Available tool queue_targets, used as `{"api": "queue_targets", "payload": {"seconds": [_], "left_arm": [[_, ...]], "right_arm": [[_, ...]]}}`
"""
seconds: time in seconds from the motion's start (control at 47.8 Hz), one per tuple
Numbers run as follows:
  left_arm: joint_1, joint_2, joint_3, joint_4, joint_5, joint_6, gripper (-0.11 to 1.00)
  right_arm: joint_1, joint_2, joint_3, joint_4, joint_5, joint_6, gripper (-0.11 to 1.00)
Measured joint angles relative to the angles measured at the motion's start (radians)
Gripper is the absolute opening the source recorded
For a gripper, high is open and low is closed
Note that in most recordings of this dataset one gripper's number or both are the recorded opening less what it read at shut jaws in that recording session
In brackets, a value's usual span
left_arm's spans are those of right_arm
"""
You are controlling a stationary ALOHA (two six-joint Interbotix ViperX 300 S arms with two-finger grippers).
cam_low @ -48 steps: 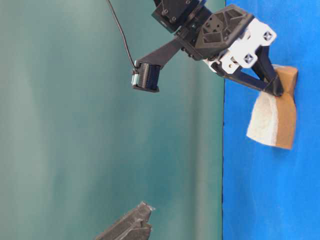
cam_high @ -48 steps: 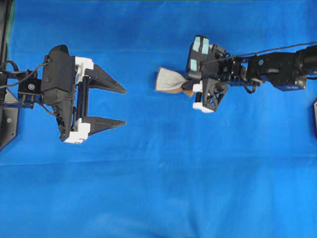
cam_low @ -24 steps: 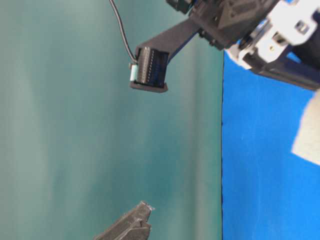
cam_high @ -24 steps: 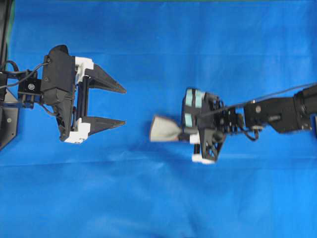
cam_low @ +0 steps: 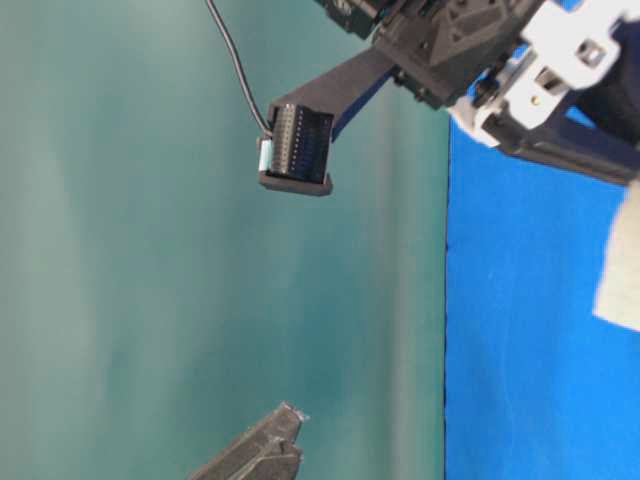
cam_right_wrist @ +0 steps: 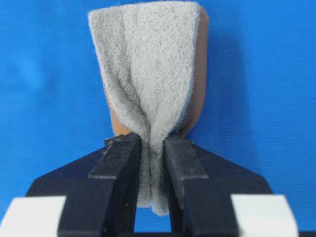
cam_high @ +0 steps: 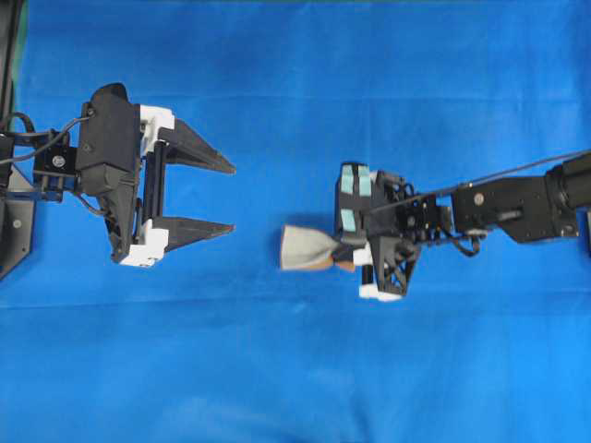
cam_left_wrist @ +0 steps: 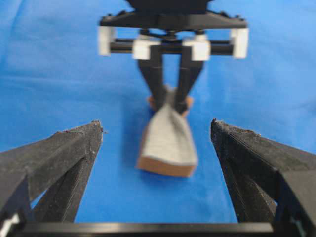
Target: Hand over the sponge with the left arm and wipe it with the right arm.
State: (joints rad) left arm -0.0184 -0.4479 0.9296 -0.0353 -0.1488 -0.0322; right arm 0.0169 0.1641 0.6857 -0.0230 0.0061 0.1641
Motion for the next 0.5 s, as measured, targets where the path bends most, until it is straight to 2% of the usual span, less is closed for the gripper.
{"api": "queue_targets", "payload": {"seconds": [0.146,0.272,0.502], "left_arm": [[0.000,0.002,-0.002,0.000,0.000,0.000,0.89],[0.000,0.000,-0.002,0.000,0.002,-0.002,0.89],[0.000,0.002,0.000,0.002,0.000,-0.002,0.89]], "right_arm": [[-0.112,-0.018,0.023,-0.066,-0.003,0.002,0.24],[-0.198,-0.028,0.031,-0.097,-0.005,0.000,0.24],[-0.173,-0.028,0.032,-0.106,-0.005,-0.002,0.24]]}}
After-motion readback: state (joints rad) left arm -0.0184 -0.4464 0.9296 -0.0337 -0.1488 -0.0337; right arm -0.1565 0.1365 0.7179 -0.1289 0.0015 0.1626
